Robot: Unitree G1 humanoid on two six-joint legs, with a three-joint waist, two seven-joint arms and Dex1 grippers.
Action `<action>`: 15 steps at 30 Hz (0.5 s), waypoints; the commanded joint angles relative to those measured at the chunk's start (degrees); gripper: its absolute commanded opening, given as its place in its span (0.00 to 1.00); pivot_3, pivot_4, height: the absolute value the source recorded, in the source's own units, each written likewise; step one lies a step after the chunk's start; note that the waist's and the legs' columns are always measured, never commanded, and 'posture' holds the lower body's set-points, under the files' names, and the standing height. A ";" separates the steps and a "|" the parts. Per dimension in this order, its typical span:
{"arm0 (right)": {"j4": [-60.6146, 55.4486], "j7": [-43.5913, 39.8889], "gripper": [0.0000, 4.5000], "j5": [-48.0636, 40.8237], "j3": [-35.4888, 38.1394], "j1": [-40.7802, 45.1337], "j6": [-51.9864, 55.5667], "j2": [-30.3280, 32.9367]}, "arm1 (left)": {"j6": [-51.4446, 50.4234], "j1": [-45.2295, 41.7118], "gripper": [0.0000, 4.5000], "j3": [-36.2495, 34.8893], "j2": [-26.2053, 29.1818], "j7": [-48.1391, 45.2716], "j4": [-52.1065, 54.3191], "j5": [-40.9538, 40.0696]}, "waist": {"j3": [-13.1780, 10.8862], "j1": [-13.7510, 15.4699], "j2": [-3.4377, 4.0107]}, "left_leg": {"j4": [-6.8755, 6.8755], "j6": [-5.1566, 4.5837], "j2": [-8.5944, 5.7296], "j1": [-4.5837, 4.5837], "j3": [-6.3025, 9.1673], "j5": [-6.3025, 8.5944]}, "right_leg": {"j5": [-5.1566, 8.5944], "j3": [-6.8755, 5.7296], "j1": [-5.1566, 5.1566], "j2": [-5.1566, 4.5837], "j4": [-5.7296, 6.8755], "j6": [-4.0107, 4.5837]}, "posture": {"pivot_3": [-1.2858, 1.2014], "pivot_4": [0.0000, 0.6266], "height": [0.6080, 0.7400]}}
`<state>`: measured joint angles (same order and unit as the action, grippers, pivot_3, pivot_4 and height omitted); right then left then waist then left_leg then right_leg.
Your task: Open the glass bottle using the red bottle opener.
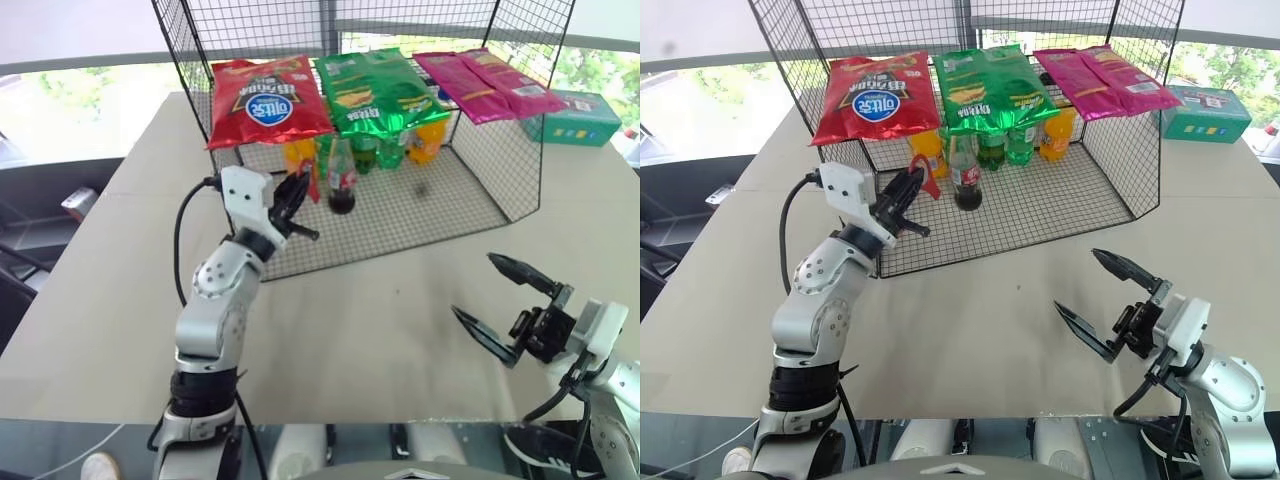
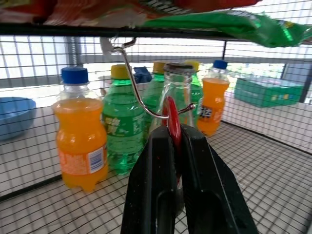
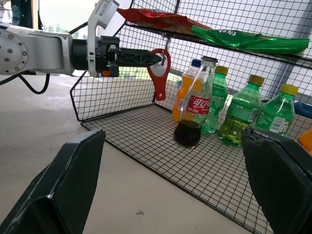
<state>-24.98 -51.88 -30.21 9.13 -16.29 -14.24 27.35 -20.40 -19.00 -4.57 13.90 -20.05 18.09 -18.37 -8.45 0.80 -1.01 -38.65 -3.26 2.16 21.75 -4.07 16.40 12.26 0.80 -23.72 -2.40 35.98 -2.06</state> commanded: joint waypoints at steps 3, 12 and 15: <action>-2.38 0.47 1.00 -0.38 0.22 0.53 0.23 0.49 | -0.47 -0.64 0.05 -2.42 0.36 -1.23 2.08 -4.37 | 0.00 0.00 0.00 | 0.00 0.00 0.00 0.00 0.00 0.00 | 0.00 0.00 0.00 0.00 0.00 -0.01 | 0.52 0.24 1.00; -1.93 0.25 1.00 -0.19 -0.03 0.66 -0.04 0.38 | -9.65 -0.85 0.05 -6.68 0.75 -4.24 5.36 -21.38 | 0.00 -0.01 0.00 | 0.00 0.00 0.03 0.00 0.01 0.00 | 0.00 0.01 0.00 0.00 0.00 -0.01 | 0.52 0.24 1.00; -1.66 0.10 1.00 -0.16 -0.15 0.74 -0.09 0.31 | -12.70 -0.69 0.05 -7.03 1.69 -4.60 6.50 -25.54 | 0.00 0.00 0.00 | 0.00 0.00 0.02 -0.01 0.02 0.00 | 0.00 0.00 0.00 0.00 0.01 -0.01 | 0.52 0.24 1.00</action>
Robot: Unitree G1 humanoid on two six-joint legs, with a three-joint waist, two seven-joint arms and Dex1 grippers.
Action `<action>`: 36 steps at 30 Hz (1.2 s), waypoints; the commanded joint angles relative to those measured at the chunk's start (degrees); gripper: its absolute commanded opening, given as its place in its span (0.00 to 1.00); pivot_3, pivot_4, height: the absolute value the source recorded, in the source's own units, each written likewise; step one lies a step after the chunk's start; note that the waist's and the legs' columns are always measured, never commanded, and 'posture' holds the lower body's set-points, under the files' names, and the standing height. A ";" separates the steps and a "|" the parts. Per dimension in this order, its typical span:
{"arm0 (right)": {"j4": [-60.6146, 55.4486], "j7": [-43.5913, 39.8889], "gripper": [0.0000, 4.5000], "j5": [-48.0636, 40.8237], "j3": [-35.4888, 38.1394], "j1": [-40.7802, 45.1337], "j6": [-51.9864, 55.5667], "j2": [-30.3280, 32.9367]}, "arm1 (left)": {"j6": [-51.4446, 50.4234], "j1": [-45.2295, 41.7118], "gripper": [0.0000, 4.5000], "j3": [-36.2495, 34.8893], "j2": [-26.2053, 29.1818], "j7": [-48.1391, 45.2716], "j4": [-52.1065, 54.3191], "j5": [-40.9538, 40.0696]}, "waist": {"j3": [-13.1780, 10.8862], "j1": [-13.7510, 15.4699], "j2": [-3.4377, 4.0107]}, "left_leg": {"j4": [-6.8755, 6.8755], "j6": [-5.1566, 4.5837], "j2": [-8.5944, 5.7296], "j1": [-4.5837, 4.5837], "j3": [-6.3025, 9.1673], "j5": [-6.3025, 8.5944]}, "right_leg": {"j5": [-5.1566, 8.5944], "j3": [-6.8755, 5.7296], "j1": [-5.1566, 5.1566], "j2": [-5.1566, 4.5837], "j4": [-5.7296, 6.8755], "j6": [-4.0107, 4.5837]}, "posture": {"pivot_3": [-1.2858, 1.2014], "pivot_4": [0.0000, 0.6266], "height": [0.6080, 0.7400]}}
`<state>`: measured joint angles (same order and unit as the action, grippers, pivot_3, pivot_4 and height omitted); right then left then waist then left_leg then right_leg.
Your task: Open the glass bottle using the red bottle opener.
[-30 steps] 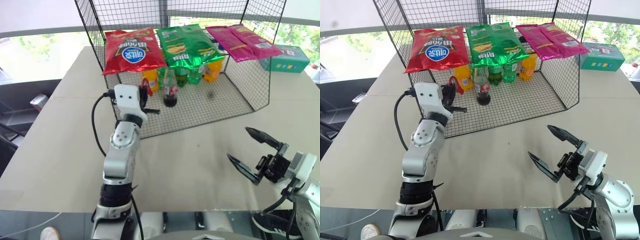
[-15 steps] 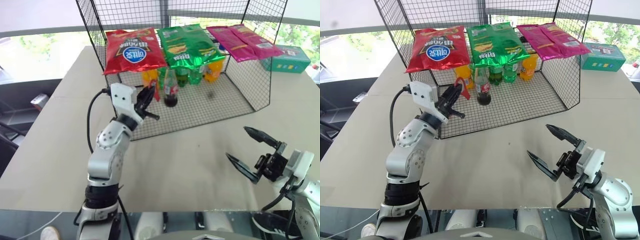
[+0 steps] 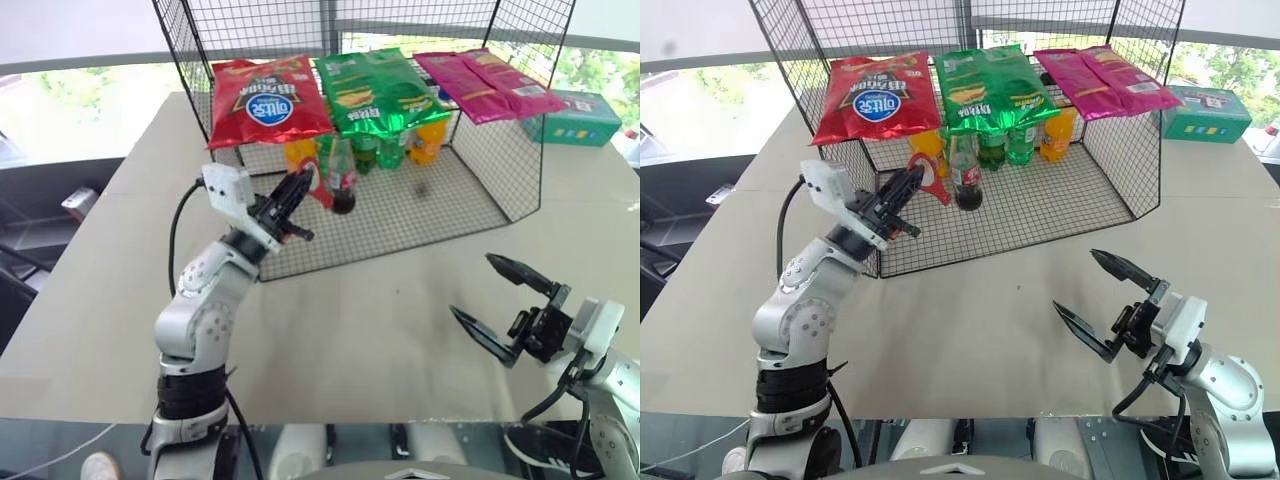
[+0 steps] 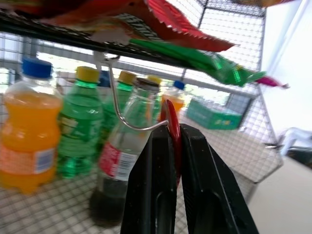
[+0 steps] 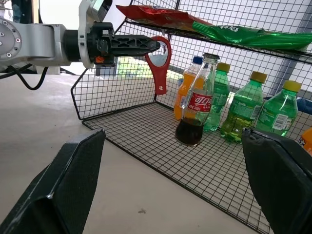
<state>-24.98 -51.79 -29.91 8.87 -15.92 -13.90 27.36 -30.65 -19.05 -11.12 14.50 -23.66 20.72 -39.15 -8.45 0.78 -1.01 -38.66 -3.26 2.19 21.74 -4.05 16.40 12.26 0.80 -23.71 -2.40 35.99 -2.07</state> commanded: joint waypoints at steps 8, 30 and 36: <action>-3.25 5.81 1.00 2.52 -0.23 0.58 2.66 -1.04 | -7.05 -1.00 0.05 -1.92 1.34 0.93 3.96 -12.48 | 0.00 0.06 0.00 | -0.01 0.03 -0.02 0.02 0.00 -0.01 | 0.01 0.00 0.00 -0.01 -0.01 0.01 | 0.52 0.24 1.00; -13.42 16.97 1.00 -1.74 -3.33 5.92 38.79 9.01 | -18.88 2.93 0.05 -4.62 2.70 8.83 4.19 -39.82 | -0.01 -0.21 -0.01 | -0.06 0.26 -0.01 0.02 -0.04 -0.15 | 0.02 0.07 -0.02 0.02 0.02 0.04 | 0.52 0.24 1.00; -12.05 19.71 1.00 -22.30 -4.30 17.91 54.72 7.07 | -18.06 4.75 0.05 -1.82 0.90 9.66 4.08 -43.60 | -0.07 0.01 -0.13 | -0.07 0.17 -0.02 -0.03 0.13 -0.10 | 0.02 -0.05 -0.01 0.04 0.21 0.08 | 0.52 0.24 1.00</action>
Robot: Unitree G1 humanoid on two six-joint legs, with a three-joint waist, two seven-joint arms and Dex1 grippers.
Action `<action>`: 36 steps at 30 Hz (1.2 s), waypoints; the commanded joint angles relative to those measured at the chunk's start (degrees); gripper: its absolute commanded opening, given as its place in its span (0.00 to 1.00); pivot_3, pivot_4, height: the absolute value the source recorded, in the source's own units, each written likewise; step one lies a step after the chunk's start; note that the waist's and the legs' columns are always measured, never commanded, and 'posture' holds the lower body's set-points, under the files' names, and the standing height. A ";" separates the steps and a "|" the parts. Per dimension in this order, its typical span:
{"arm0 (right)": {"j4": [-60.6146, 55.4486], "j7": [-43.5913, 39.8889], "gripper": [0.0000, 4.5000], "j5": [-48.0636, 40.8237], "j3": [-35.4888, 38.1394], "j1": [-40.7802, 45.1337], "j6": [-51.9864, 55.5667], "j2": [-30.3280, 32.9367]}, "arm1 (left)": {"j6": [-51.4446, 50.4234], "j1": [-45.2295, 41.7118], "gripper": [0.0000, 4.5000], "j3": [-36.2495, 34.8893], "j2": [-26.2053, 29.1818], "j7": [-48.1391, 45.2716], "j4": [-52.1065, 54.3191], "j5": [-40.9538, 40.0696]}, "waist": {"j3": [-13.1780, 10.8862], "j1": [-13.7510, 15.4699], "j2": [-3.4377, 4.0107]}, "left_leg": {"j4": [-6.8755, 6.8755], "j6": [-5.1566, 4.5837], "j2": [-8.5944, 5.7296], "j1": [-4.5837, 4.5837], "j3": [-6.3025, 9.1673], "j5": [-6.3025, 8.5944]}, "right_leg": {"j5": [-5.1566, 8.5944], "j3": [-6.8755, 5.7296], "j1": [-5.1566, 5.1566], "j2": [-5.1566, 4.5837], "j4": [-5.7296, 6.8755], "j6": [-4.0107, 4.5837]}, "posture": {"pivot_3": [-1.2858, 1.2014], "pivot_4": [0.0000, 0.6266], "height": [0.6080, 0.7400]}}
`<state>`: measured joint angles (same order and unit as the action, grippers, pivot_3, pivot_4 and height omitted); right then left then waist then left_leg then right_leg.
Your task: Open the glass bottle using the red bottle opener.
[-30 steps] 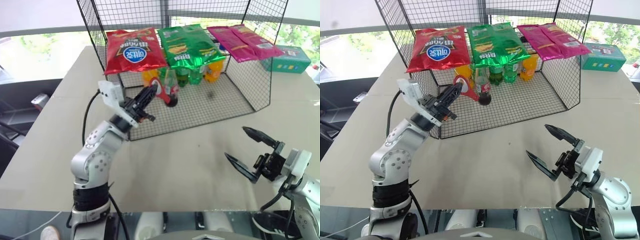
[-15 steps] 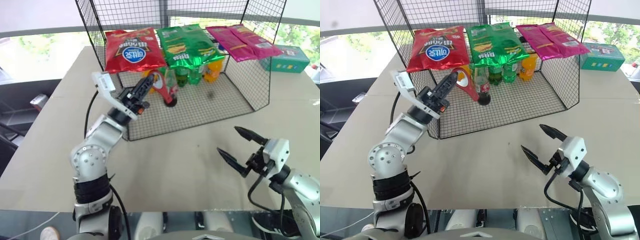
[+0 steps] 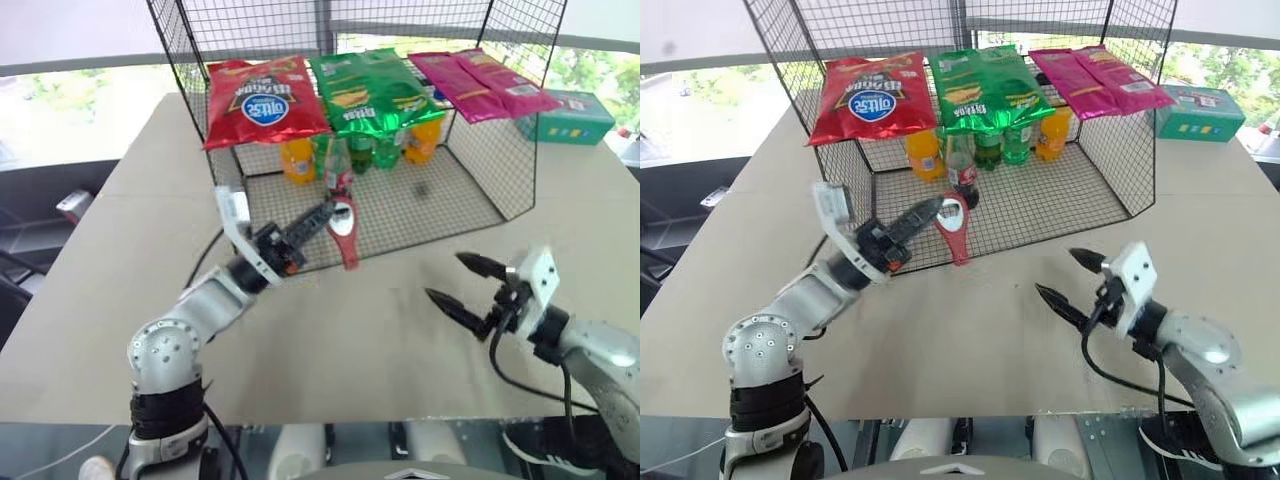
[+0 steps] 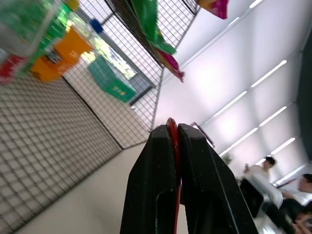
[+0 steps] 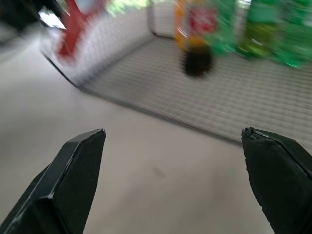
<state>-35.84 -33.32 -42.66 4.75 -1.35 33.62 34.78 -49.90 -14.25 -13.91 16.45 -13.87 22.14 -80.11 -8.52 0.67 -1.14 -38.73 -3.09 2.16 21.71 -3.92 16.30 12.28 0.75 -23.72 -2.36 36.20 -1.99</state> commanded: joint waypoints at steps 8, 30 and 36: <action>3.93 10.09 1.00 -34.84 -2.74 13.44 21.79 -3.77 | 5.55 1.62 0.05 3.39 -3.64 -4.12 4.49 -0.14 | 0.00 0.03 0.00 | 0.00 -0.01 -0.01 0.16 0.03 0.01 | 0.00 -0.01 -0.02 0.00 -0.19 0.01 | 0.52 0.24 1.00; 12.26 21.22 0.06 -45.55 -7.05 22.61 23.12 -14.58 | 10.94 4.48 0.00 7.65 -4.87 -7.64 7.49 2.47 | -0.02 -0.10 0.02 | 0.02 -0.04 0.02 0.22 0.05 0.02 | 0.00 -0.05 -0.05 0.01 -0.26 -0.01 | 0.52 0.24 1.00; 12.61 19.89 0.01 -45.64 -5.99 22.75 23.14 -13.85 | 11.52 6.26 0.00 8.06 -2.92 -10.47 8.18 3.83 | -0.02 -0.26 0.02 | 0.05 -0.04 0.04 0.23 0.06 0.02 | 0.00 -0.06 -0.07 0.03 -0.27 0.00 | 0.52 0.24 1.00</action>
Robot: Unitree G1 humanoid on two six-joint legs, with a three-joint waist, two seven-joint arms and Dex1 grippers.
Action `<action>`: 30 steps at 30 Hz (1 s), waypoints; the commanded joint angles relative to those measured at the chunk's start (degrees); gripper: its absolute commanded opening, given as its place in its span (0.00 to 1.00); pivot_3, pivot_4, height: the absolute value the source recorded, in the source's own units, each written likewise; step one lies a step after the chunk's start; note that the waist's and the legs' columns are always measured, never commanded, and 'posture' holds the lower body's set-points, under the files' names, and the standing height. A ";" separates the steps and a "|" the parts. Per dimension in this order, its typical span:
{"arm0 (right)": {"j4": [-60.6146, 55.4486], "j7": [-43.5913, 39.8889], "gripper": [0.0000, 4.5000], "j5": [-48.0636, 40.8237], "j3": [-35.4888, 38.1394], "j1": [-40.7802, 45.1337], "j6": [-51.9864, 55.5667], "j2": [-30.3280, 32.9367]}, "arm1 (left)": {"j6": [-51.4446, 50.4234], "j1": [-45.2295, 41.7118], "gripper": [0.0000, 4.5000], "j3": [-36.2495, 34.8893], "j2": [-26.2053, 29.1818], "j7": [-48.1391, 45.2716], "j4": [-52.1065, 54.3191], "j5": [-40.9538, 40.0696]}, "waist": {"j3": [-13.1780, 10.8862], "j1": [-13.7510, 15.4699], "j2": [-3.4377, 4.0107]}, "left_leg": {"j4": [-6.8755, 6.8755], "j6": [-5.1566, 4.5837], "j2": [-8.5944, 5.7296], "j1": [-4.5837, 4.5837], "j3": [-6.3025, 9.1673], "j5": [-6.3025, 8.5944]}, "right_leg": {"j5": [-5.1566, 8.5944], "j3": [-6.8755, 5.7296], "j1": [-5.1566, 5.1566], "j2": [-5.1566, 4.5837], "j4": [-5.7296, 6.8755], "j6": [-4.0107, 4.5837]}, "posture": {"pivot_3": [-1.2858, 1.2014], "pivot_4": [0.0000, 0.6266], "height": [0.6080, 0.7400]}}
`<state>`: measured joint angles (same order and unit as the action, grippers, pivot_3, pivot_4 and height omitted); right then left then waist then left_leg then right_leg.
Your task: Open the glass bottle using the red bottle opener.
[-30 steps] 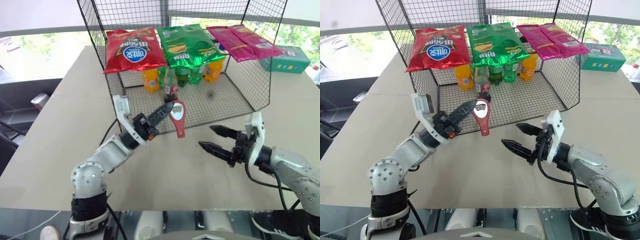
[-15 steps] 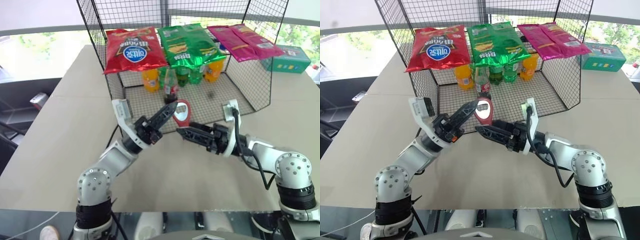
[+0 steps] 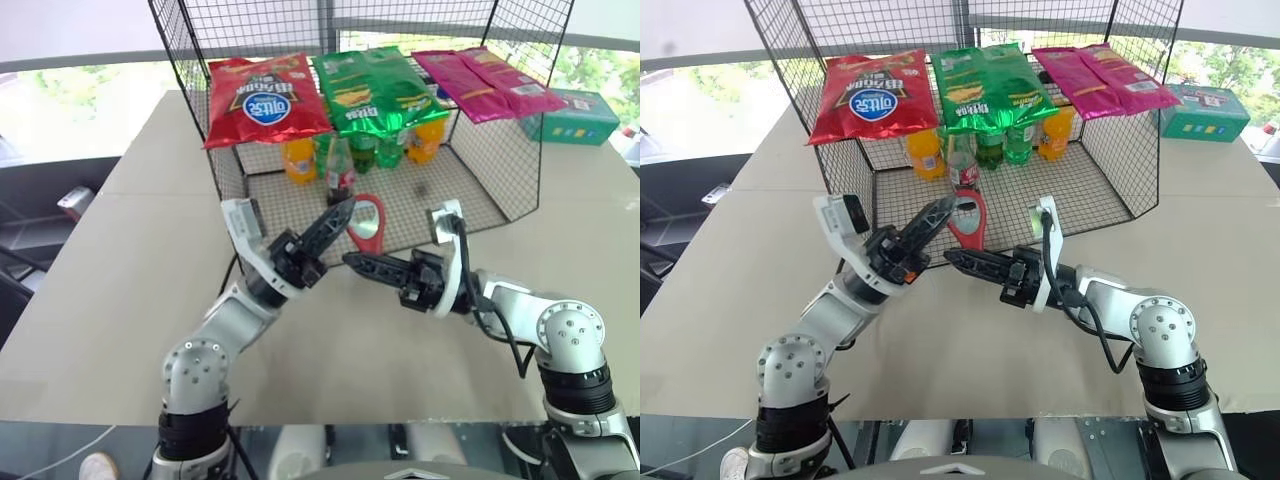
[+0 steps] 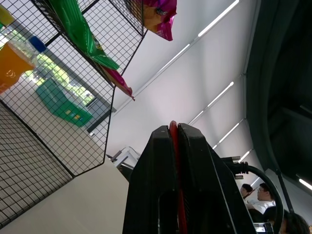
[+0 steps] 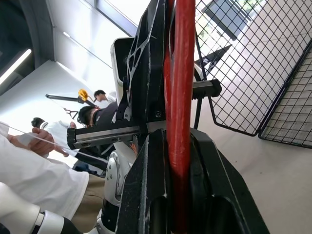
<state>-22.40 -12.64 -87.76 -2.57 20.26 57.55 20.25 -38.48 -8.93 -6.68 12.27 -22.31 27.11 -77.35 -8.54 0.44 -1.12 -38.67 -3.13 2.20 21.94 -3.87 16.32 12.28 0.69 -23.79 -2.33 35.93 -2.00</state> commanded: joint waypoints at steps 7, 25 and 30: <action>-0.58 -3.35 0.00 1.32 2.92 0.66 -1.12 2.71 | -0.29 2.90 0.43 -0.40 5.79 -5.31 3.91 0.97 | -0.01 -0.15 0.01 | 0.03 0.00 0.04 0.01 -0.01 0.00 | 0.01 0.02 -0.01 -0.01 -0.04 0.00 | 0.52 0.24 1.00; -0.96 -5.63 0.00 15.76 13.79 -8.89 -8.68 8.97 | 14.95 -10.09 0.99 15.02 2.37 14.20 -11.22 58.46 | -0.03 0.01 -0.02 | 0.23 -0.08 -0.04 0.06 -0.19 0.04 | -0.04 0.17 -0.17 -0.12 -0.13 -0.11 | 0.52 0.24 1.00; -2.19 -5.83 0.00 17.09 14.20 -9.57 -9.04 9.54 | 15.63 -14.80 0.99 14.84 -2.61 19.76 -16.39 65.01 | -0.03 0.26 -0.01 | 0.28 -0.07 0.00 0.43 -0.02 0.03 | -0.13 0.04 -0.54 0.08 -0.09 -0.26 | 0.52 0.24 1.00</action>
<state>-21.97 -17.58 -70.79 10.06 10.88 49.61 29.26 -24.44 -22.15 8.80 10.45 -4.42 10.64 -14.75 -8.57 0.70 -1.13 -38.41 -3.19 2.20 22.49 -3.89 16.35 12.14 0.73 -24.43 -2.25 35.84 -2.26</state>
